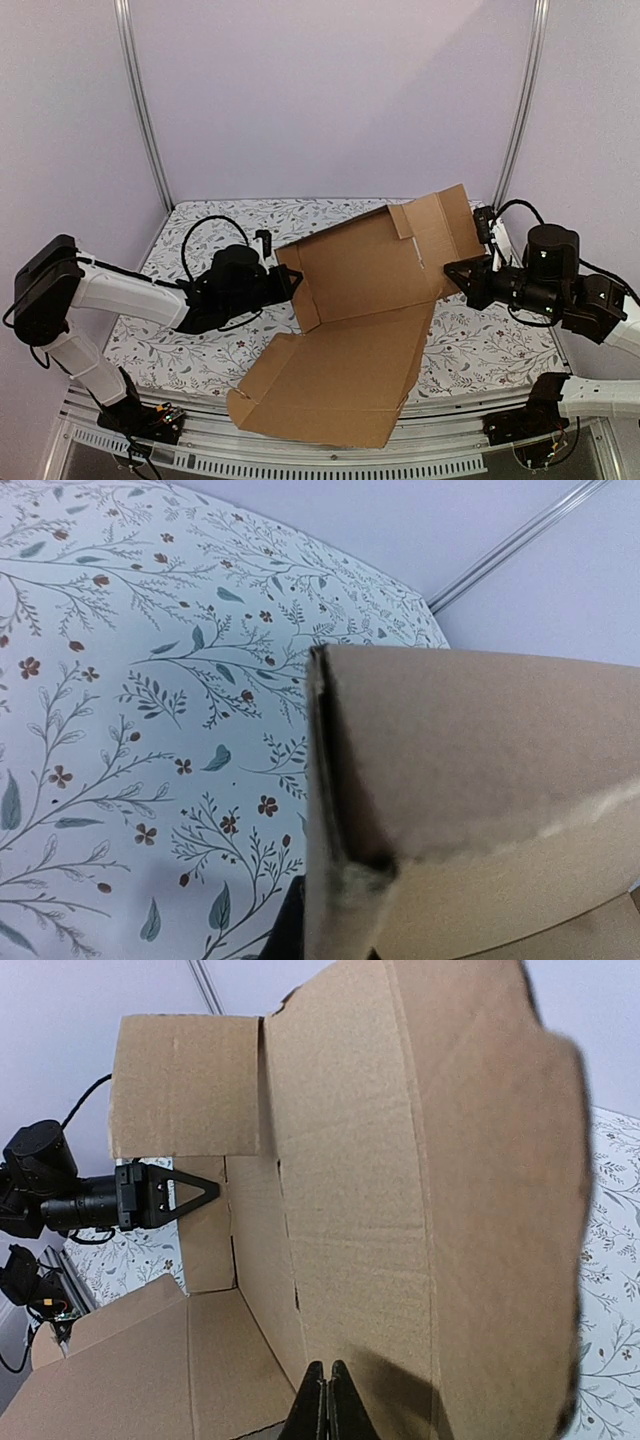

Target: Fold the paper box

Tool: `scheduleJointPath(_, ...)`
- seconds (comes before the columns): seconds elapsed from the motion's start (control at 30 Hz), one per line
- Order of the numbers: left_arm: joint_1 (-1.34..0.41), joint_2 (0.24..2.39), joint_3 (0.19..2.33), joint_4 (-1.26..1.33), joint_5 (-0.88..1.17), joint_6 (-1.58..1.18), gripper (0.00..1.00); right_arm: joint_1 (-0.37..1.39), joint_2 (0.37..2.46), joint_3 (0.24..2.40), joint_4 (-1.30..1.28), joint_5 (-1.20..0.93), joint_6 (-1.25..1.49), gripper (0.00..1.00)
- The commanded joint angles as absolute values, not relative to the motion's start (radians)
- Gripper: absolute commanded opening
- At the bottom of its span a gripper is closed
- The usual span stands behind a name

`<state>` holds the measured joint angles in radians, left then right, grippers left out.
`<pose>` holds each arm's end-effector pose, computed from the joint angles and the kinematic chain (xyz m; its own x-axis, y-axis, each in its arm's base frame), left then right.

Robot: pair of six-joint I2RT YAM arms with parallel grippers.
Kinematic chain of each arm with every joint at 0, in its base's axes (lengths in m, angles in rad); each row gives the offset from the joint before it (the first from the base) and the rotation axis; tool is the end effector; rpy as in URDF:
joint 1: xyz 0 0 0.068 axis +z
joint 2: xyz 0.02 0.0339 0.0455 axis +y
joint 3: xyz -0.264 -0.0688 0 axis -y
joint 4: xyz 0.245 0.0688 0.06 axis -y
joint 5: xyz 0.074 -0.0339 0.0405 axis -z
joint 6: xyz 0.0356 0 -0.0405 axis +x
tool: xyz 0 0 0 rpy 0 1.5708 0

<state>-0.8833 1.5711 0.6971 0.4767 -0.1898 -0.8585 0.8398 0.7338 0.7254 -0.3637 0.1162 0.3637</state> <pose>0.2107 -0.2460 0.1860 -0.6514 -0.3780 -0.6579 0.2380 0.7215 -0.6502 0.1174 0.1248 0.3085 -0.4643 0.0115 -0.8856 -0.5374 0.7912 0.2920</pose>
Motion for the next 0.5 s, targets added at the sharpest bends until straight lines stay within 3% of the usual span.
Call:
scheduleJointPath(0.0, -0.857, 1.581, 0.676, 0.547, -0.148, -0.896, 0.00, 0.845, 0.715, 0.711, -0.406, 0.063, 0.338, 0.01)
scheduleJointPath(0.47, -0.831, 1.614, 0.647, 0.625, -0.083, -0.944, 0.00, 0.844, 0.693, 0.704, -0.429, 0.022, 0.315, 0.02)
